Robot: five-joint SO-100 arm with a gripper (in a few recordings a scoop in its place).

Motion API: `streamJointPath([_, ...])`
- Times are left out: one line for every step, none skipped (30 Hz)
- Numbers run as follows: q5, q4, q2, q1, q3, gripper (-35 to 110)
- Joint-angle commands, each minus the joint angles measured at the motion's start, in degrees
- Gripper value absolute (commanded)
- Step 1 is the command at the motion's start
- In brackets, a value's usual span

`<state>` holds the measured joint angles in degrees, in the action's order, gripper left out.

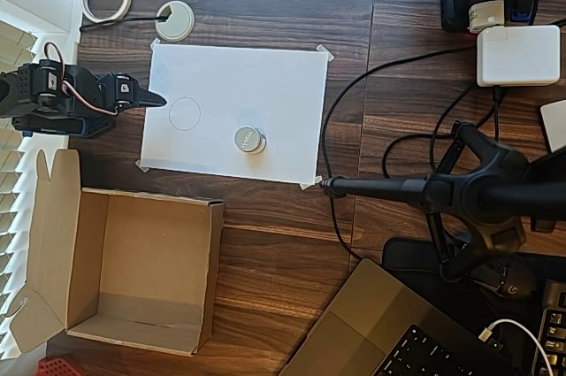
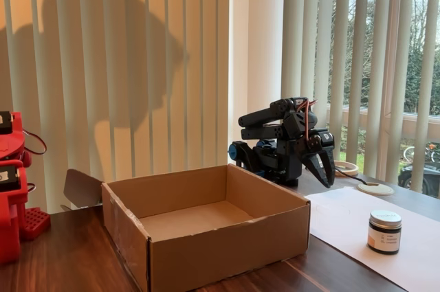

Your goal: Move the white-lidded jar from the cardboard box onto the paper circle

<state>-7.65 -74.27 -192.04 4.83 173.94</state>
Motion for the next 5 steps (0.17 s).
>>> streamJointPath([-0.88, -1.85, -3.60, 0.35, -0.79, 0])
streamJointPath([-0.88, -1.85, -3.60, 0.35, -0.79, 0])
streamJointPath([-0.88, -1.85, -3.60, 0.35, -0.79, 0])
streamJointPath([-0.88, -1.85, -3.60, 0.35, -0.79, 0])
streamJointPath([-0.88, -1.85, -3.60, 0.35, -0.79, 0])
